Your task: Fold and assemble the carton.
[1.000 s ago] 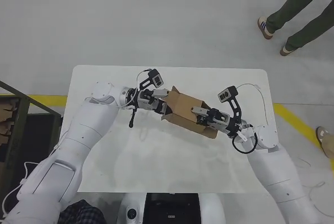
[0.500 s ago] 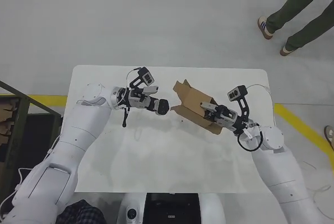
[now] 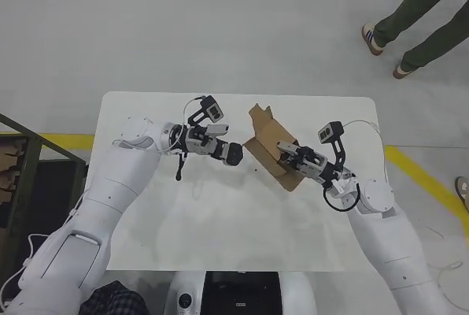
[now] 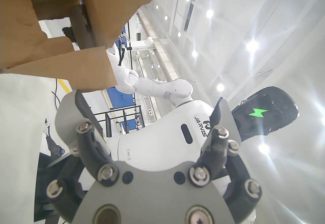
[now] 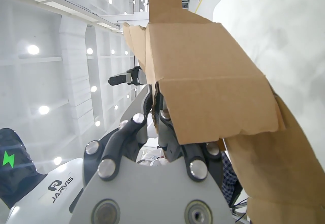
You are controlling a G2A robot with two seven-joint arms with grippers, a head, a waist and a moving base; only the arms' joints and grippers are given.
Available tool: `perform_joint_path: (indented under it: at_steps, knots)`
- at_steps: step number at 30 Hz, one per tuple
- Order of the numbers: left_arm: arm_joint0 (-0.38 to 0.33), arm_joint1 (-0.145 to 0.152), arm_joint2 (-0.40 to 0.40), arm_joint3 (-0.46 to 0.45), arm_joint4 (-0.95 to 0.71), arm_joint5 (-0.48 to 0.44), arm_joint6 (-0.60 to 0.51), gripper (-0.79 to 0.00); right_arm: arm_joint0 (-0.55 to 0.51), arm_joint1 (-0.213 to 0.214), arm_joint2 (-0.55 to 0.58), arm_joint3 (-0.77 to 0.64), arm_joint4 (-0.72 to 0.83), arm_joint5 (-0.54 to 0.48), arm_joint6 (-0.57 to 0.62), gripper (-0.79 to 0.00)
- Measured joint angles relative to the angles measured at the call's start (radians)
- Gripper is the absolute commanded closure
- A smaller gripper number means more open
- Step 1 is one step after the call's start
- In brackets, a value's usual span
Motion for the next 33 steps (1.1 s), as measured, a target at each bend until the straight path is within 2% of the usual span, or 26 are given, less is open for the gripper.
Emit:
perform_joint_path:
  at_steps: [33]
  knots:
    - [0.010, -0.004, -0.021, 0.005, 0.005, 0.005, 0.000, -0.785, 0.039, -0.002, -0.047, -0.005, -0.042, 0.014, 0.130, 0.000]
